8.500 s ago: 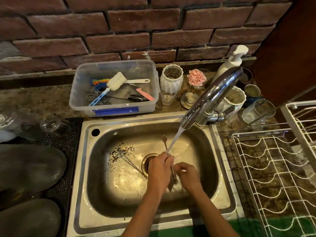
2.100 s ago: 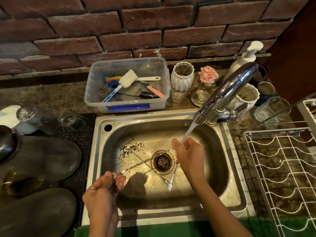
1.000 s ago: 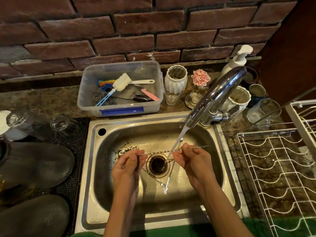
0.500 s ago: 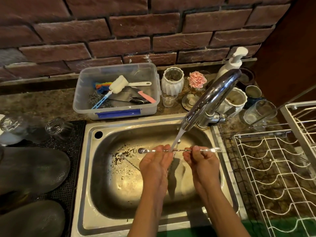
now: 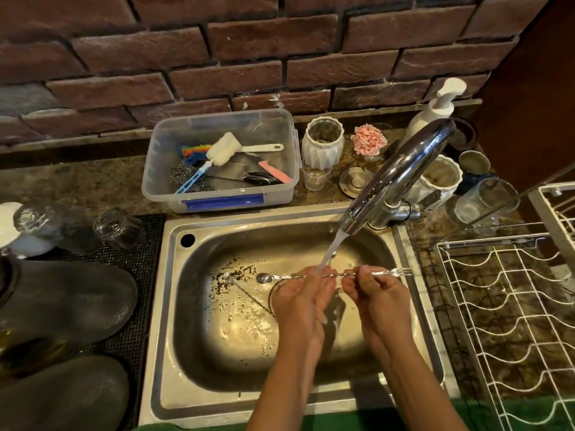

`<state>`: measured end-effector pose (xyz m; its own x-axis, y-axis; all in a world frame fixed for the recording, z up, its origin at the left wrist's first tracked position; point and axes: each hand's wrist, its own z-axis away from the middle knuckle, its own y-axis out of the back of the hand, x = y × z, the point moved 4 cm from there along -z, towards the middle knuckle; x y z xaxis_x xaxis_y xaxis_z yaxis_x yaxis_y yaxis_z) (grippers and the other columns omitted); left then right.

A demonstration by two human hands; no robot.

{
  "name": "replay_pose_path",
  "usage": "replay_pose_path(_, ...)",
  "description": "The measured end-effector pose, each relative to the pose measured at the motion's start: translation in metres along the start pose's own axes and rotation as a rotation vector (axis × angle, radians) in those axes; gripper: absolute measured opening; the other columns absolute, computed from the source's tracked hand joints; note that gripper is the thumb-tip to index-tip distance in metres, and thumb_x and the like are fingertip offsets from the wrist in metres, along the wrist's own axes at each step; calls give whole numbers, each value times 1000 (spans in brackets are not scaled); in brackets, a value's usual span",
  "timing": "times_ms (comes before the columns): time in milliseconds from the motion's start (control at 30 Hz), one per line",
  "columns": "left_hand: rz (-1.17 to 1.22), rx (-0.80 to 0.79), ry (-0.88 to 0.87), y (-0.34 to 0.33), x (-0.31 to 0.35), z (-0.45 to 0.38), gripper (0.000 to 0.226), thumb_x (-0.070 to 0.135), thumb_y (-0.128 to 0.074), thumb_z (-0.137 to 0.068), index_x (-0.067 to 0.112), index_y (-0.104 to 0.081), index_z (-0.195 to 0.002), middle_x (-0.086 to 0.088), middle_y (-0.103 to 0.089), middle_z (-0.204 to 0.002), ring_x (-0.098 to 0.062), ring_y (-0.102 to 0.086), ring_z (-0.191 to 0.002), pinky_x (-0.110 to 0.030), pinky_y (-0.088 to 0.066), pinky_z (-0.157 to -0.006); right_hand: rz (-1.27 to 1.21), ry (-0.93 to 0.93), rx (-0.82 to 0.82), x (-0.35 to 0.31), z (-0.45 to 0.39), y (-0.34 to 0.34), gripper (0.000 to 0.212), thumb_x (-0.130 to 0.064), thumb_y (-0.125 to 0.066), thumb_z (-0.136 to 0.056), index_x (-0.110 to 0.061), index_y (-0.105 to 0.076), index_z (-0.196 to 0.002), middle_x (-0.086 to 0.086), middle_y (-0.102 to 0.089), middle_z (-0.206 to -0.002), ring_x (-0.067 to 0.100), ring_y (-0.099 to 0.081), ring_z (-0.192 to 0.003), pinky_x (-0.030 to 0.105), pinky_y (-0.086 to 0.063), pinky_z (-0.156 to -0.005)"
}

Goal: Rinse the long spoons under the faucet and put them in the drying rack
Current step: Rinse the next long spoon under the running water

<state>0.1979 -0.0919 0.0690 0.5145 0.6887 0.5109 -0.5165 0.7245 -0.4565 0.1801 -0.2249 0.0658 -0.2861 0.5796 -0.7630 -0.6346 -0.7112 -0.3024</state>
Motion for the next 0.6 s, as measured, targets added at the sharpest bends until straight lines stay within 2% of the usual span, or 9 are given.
replay_pose_path(100,95,67,-33,13,18,-12,11,2,-63,-93,-6,-66,-100,-22,-77,-99,-31,-76,-95,-32,-63,-72,-11,7,68,-9,-5,14,18,-8,-56,-98,7,-63,-106,15,-71,-83,19,-69,-69,35,-56,-72)
replay_pose_path(233,25,21,12,0,1,0,18,1,-64,-91,-9,-62,-106,-26,-75,-102,-31,-76,-96,-32,-63,-77,66,45,-6,2,4,-6,13,-4,-57,-98,1,-67,-92,13,-75,-78,21,-72,-70,28,-61,-66)
replay_pose_path(300,-8,3,-21,0,3,1,17,4,-63,-92,-8,-64,-103,-24,-76,-101,-31,-76,-97,-33,-63,-79,29,34,-44,0,4,-10,15,-2,-55,-98,3,-66,-90,14,-72,-76,20,-70,-67,30,-60,-66)
replay_pose_path(433,36,84,-106,13,29,-10,8,7,-63,-92,1,-66,-97,-16,-78,-95,-28,-77,-93,-30,-62,-71,-123,3,9,-8,-5,7,21,-5,-51,-101,4,-64,-87,11,-69,-70,17,-65,-60,24,-58,-59)
replay_pose_path(500,11,59,-122,9,27,-8,15,16,-59,-96,2,-65,-100,-15,-79,-93,-27,-77,-91,-31,-63,-71,-163,-10,29,-4,-7,9,22,-6,-51,-101,4,-64,-86,12,-70,-69,17,-64,-59,22,-59,-58)
replay_pose_path(600,-9,2,-145,0,14,-2,39,36,-54,-95,0,-62,-105,-21,-77,-96,-32,-76,-93,-36,-64,-76,-216,-60,94,2,-9,18,23,-11,-53,-101,4,-65,-87,14,-68,-75,19,-67,-64,22,-59,-57)
